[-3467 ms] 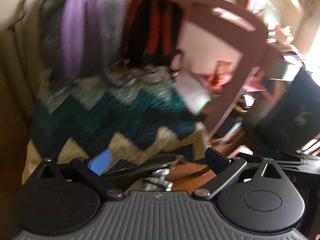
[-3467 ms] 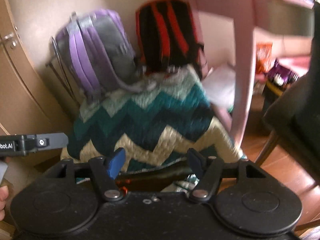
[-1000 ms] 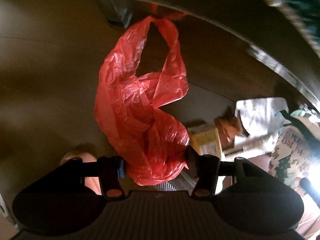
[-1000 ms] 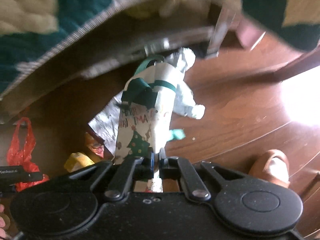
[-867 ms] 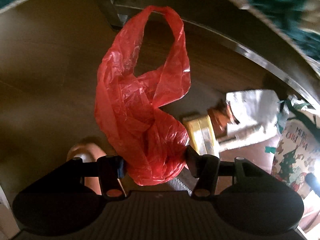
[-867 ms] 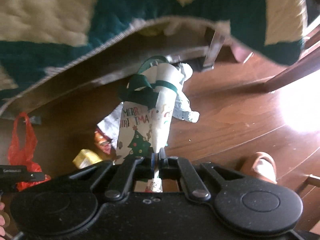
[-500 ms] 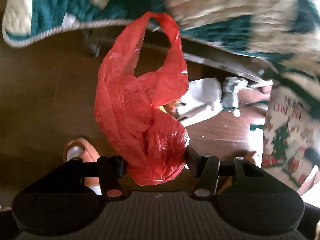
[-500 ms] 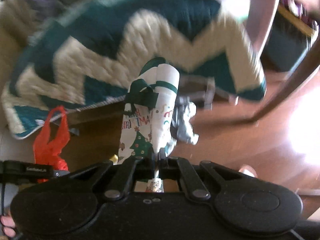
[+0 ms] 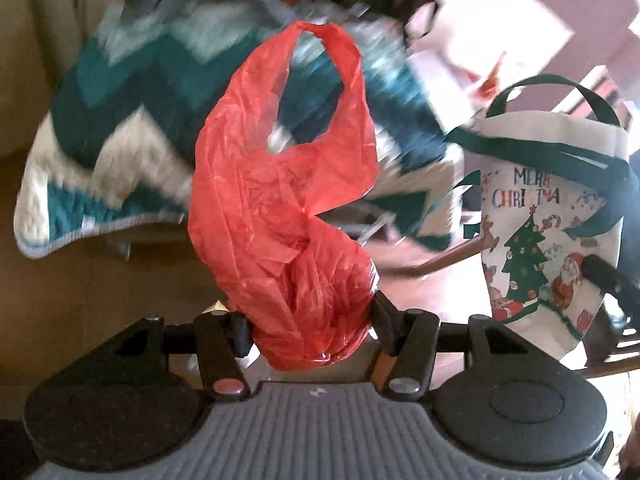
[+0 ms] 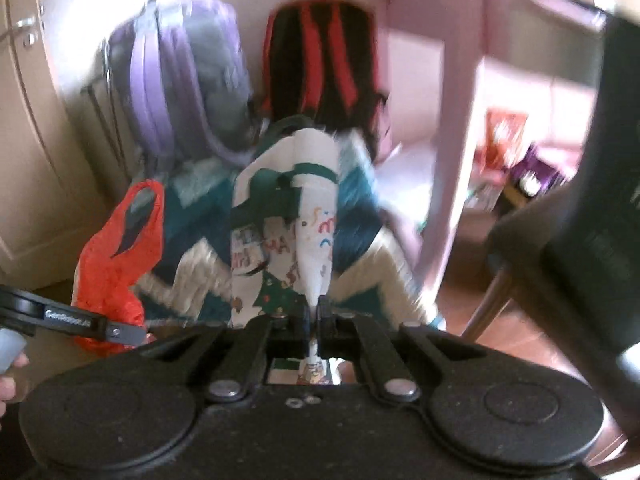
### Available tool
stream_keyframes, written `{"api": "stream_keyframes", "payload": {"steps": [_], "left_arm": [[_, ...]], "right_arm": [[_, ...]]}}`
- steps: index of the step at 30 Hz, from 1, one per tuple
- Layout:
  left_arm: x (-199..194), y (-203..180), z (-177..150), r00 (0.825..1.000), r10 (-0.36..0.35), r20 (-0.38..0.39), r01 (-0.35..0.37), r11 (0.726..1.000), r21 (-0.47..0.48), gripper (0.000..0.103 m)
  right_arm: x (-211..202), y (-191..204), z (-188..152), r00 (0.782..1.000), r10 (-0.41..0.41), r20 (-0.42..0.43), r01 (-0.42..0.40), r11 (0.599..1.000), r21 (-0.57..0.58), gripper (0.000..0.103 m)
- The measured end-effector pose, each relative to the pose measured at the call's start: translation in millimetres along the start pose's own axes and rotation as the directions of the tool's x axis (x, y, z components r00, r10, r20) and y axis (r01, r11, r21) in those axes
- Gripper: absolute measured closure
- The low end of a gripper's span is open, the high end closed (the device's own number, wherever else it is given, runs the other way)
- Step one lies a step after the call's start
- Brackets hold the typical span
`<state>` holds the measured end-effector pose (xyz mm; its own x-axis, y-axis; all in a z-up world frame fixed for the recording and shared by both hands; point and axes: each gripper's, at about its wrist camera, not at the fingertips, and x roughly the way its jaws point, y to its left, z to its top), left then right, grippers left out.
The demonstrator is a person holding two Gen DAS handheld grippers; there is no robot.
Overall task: Collect trash
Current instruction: 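Lift both held bags out from under the chair to the teal bin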
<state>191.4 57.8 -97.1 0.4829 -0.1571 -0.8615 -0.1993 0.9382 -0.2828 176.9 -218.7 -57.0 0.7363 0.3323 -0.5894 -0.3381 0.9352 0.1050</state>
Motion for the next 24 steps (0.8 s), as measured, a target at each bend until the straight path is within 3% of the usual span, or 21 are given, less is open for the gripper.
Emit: {"api": "stream_keyframes", "payload": {"steps": [6,10,17,24], "left_arm": [[-51.5,-63.5,25.4,0.993,-0.071,0.098,0.061,0.993,0.102,0.047],[-78.9,-114.1,45.9,0.981,-0.119,0.154,0.088,0.977,0.195,0.047],[-134.3,-219.0,88.1,0.943,-0.239,0.23,0.152,0.928,0.341,0.047],[-167.4,-321.4,117.0,0.902,-0.337,0.27,0.182,0.864,0.469,0.047]], "right_arm": [[-60.9,-32.2,41.6,0.988,-0.063,0.144,0.067,0.998,-0.021,0.102],[-96.6,-54.1,69.1,0.966,-0.123,0.226,0.132,0.991,-0.025,0.102],[-162.6,-99.6,117.3,0.901,-0.222,0.373,0.226,0.974,0.032,0.102],[-197.4,-155.3,148.1,0.833,-0.35,0.429,0.33,0.936,0.121,0.102]]}}
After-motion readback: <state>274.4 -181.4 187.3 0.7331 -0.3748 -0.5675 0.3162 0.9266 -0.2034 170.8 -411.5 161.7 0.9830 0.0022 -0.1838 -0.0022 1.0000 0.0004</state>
